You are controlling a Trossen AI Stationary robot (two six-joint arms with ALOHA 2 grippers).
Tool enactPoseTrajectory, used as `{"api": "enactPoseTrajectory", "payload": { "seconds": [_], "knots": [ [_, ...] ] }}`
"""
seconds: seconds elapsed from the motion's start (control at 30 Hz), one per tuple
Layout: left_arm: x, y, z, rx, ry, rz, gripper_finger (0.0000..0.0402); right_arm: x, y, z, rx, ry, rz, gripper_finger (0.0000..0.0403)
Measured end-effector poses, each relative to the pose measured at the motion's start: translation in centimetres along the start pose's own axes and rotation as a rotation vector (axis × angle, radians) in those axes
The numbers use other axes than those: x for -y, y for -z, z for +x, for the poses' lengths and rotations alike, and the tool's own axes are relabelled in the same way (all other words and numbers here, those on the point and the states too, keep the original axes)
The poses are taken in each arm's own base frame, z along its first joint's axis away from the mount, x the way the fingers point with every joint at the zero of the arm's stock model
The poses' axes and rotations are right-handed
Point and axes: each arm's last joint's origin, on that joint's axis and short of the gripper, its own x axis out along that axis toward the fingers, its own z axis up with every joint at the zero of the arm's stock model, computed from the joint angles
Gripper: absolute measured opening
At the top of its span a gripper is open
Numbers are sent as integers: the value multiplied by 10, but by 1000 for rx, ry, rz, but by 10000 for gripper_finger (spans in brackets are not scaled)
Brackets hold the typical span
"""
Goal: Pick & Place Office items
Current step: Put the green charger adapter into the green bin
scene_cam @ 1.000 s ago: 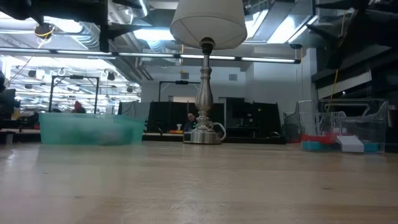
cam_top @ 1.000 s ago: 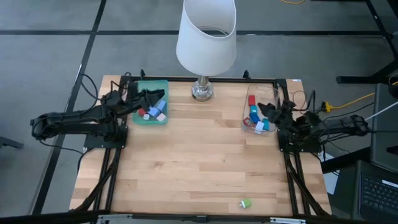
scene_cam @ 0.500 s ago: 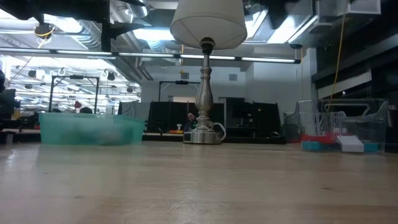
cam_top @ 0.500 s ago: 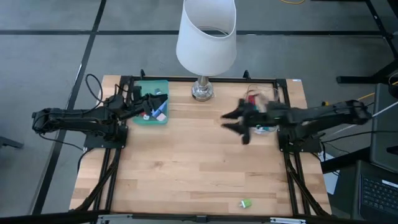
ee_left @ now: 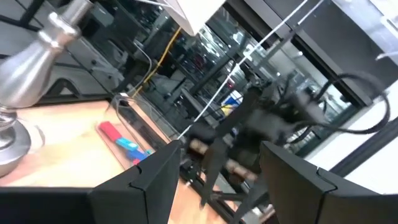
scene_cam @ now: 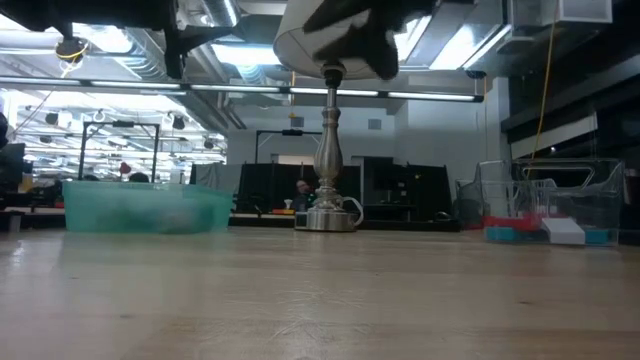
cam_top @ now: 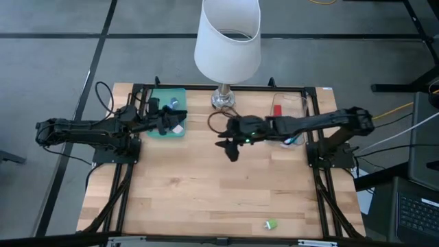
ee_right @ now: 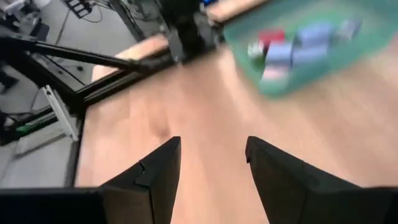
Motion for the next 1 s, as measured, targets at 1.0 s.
{"api": "enactPoseTrajectory", "payload": {
  "seconds": [1.0],
  "knots": [
    [-5, 22, 10, -299, 130, 72, 214, -132, 158, -13, -819, -183, -23, 176]
  ]
}}
